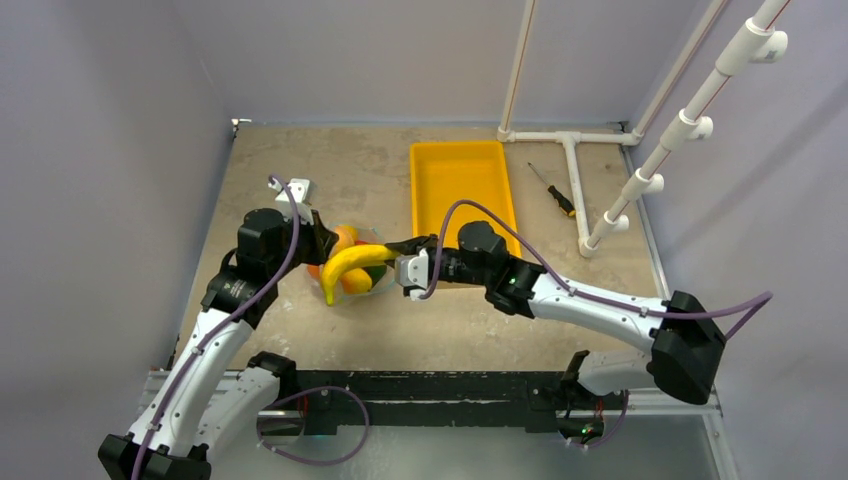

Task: Place the food in the zip-top bag and seal the zipper
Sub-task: Place the fake fruit in the zipper food storage bag.

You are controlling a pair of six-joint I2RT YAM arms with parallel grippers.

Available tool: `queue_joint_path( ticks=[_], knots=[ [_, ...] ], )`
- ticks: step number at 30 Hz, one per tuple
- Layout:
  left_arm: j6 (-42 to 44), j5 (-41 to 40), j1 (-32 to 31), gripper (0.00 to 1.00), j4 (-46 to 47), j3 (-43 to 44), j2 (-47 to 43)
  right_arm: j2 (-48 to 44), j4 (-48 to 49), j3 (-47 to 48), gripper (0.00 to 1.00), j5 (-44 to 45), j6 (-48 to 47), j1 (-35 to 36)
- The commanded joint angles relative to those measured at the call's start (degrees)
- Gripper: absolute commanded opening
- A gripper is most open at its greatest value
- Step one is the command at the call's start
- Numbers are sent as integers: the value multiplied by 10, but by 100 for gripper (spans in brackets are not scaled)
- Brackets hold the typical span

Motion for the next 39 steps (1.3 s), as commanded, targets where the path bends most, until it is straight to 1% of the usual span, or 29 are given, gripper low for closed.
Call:
queue_joint_path(
  ticks=[1, 10, 14, 20, 31, 39],
  knots=[
    [9, 7, -3, 0, 14, -9, -2, 18, 74, -11, 0, -3, 4, 3],
    [11, 12, -3, 0, 16, -8, 7, 61, 145, -33, 0, 18, 44, 3],
    [11, 13, -3, 0, 16, -8, 11, 71, 173, -48, 0, 53, 68, 2],
    [12, 13, -3, 0, 17, -8, 15, 80, 193, -61, 0, 73, 93, -13],
    [14, 12, -3, 0, 18, -7, 14, 116, 154, -41, 0, 169, 115, -25],
    [13, 19, -3, 0, 19, -8, 10, 173, 117, 16, 0, 219, 180, -25]
  ],
)
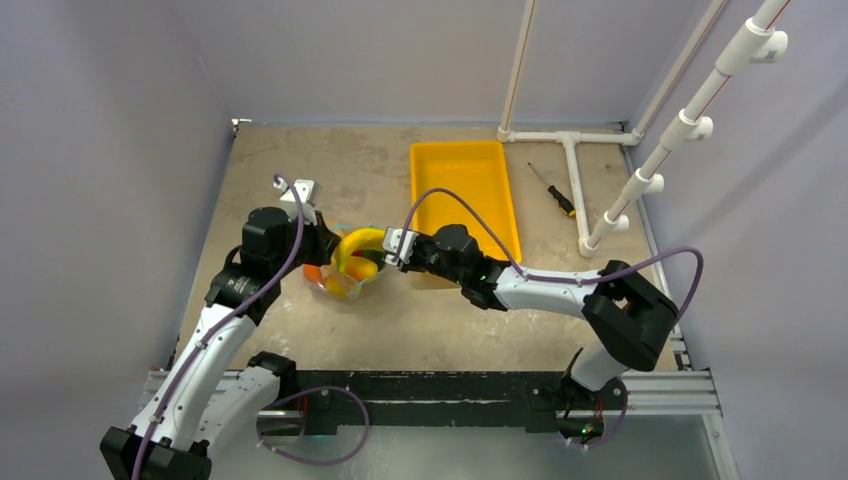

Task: Place the food in the zip-top bag and seal the zipper
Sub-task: Place the fake fruit in the zipper food storage bag.

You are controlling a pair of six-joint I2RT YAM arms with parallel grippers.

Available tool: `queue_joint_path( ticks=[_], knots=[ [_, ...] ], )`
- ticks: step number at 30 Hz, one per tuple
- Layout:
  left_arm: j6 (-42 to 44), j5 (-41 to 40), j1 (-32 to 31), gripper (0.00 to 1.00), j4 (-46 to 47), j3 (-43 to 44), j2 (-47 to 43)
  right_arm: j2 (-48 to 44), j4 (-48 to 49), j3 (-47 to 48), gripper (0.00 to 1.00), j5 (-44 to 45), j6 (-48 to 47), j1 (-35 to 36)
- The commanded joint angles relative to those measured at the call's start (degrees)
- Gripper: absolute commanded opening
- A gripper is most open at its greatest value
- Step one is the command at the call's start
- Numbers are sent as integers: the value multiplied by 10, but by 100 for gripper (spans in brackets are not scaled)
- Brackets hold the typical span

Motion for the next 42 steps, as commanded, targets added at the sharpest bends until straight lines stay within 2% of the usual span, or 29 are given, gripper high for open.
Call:
queue_joint_path(
  ticks=[1, 13, 20, 28, 42],
  knots=[
    [12, 10, -2, 0, 19, -5, -7, 28, -22, 53, 0, 53, 53, -3],
    [12, 17, -3, 0, 19, -5, -7, 79, -80, 105, 0, 85, 137, -17],
    [10, 14, -2, 0, 20, -5, -7, 72, -66, 108, 0, 94, 136, -16],
    [-5, 20, -3, 0, 13, 18, -3, 120, -139, 177, 0, 136, 173, -13],
    [-21, -6, -3, 0, -13, 62, 41, 113, -154, 180, 0, 185, 156, 30]
  ],
)
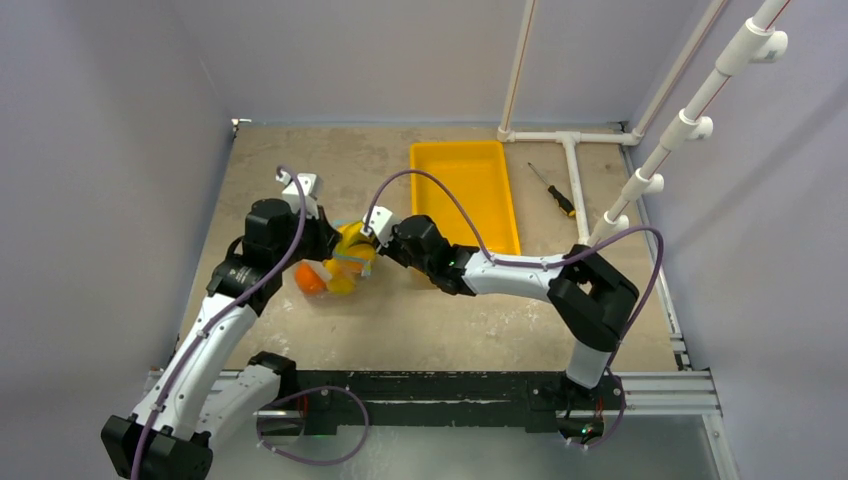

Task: Place the food in the zip-top bag and seal the zipper
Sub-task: Place the fake fruit in the zipper food storage bag.

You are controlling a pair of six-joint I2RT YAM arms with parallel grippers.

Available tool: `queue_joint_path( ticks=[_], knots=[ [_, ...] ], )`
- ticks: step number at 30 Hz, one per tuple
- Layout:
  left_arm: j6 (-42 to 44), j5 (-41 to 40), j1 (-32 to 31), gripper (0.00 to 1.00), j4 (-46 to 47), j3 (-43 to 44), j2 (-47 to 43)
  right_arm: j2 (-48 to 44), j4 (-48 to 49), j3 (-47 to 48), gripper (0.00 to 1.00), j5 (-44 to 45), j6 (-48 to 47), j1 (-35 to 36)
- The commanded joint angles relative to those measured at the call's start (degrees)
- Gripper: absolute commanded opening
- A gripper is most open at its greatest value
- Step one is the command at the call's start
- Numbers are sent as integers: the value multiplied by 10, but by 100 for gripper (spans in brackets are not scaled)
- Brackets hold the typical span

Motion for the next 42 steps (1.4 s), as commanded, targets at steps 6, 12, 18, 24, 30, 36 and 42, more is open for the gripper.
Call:
queue_joint_path(
  ticks=[6, 12, 18, 24, 30, 36, 42],
  knots=[
    [-21, -4, -3, 0, -2, 49, 33, -10, -31, 47, 3, 80, -5, 41],
    [-23, -8, -3, 0, -5, 55, 39, -5, -46, 81, 12, 102, -5, 62],
    [-30, -6, -3, 0, -4, 56, 50, 22, -78, 128, 13, 125, -1, 86],
    [-33, -4, -3, 0, -3, 56, 58, 42, -106, 172, 14, 148, 6, 104],
    [-29, -9, -3, 0, -9, 56, 55, 17, -81, 170, 21, 134, 13, 106],
    [-26, -20, -3, 0, -16, 56, 43, -25, -58, 132, 33, 114, 25, 104],
    [-26, -28, -3, 0, -15, 60, 40, -81, -44, 91, 45, 100, 54, 93]
  ],
)
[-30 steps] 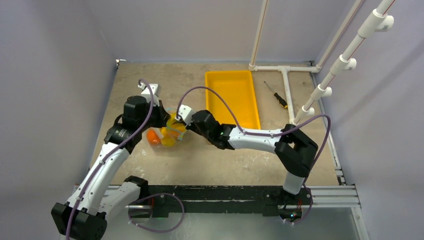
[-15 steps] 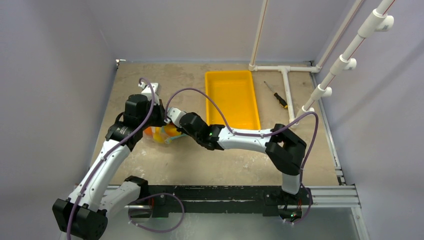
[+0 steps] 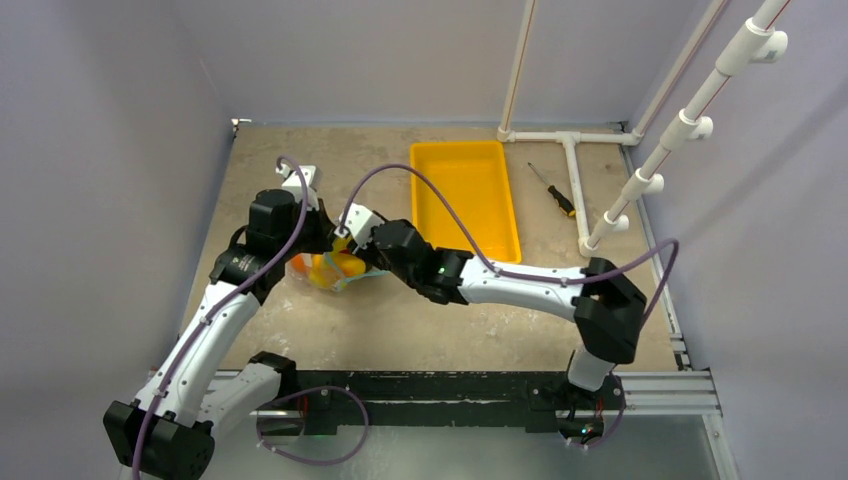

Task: Place the food in the zip-top bag and seal the zipper
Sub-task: Place the fake fruit in the zipper food storage bag.

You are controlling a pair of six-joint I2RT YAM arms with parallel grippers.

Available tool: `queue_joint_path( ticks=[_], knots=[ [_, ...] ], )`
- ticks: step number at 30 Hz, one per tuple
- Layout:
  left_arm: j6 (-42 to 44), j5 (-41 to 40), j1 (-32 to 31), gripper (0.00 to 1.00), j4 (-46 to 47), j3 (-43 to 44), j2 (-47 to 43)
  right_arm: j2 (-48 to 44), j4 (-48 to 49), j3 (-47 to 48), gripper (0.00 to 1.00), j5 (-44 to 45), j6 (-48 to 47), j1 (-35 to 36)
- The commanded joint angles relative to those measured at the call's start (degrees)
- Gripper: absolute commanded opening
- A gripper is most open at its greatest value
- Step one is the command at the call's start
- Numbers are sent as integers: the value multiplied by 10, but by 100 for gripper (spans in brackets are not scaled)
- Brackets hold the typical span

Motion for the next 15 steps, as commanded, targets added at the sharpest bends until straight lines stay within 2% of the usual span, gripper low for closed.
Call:
queue_joint_path(
  ticks=[1, 7, 13, 15],
  knots=[
    [-10, 4, -4, 0, 5, 21, -6, -77, 77, -21, 47, -25, 36, -3],
    [-14, 1, -4, 0, 8, 27, -5, -157, 87, -74, 53, -64, 85, -36],
    [-18, 9, -4, 0, 11, 33, 1, -238, 129, -143, 55, -183, 218, -109],
    [-18, 10, -4, 0, 10, 34, 4, -248, 138, -164, 57, -198, 260, -116]
  ],
)
